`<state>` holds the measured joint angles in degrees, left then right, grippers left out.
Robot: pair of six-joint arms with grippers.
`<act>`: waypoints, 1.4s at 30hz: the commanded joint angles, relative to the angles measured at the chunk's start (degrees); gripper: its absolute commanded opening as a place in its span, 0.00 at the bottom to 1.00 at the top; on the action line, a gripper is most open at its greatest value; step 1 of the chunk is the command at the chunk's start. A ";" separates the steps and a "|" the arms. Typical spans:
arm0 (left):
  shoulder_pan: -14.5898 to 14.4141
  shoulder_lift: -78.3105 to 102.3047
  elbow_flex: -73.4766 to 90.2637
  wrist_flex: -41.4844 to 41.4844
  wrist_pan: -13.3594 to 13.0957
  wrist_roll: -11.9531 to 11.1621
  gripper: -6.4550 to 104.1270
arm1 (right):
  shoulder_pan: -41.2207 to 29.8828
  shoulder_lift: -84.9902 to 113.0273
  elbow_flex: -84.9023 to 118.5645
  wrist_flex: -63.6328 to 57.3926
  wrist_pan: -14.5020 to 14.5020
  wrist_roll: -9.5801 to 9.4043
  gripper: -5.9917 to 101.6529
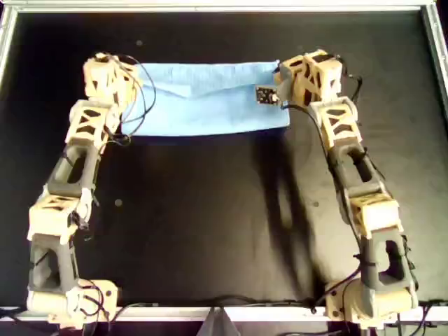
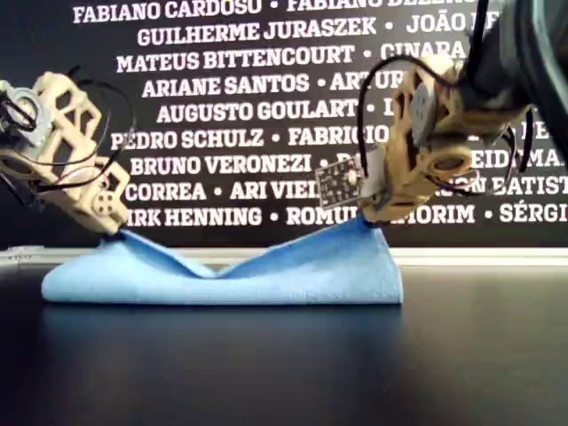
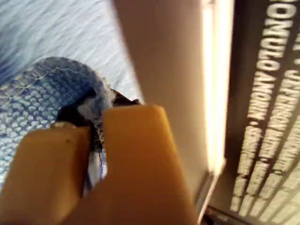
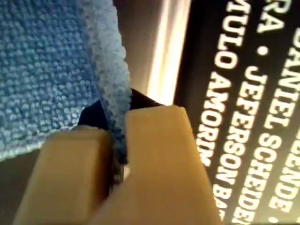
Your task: Fold a cloth
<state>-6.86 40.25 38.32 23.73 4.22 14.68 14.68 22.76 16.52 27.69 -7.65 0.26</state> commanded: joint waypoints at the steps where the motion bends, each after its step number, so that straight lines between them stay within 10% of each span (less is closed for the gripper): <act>1: 2.11 0.09 -7.12 -1.32 0.18 0.35 0.04 | -0.62 -1.05 -9.84 -2.72 -0.53 0.18 0.07; 14: 2.64 -7.82 -14.85 -1.32 1.23 0.35 0.07 | -1.32 -9.67 -18.37 -2.81 -0.44 0.18 0.09; 27: 1.93 -10.72 -18.11 -1.32 0.35 0.26 0.50 | -1.23 -9.84 -18.37 -2.81 -0.44 0.26 0.42; 42: 2.81 -7.38 -17.84 0.53 -0.18 -0.35 0.51 | -1.32 -0.35 -17.49 0.53 -0.62 0.35 0.45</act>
<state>-5.62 26.02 23.47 24.08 4.57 14.50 13.62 11.69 2.90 27.77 -7.65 0.70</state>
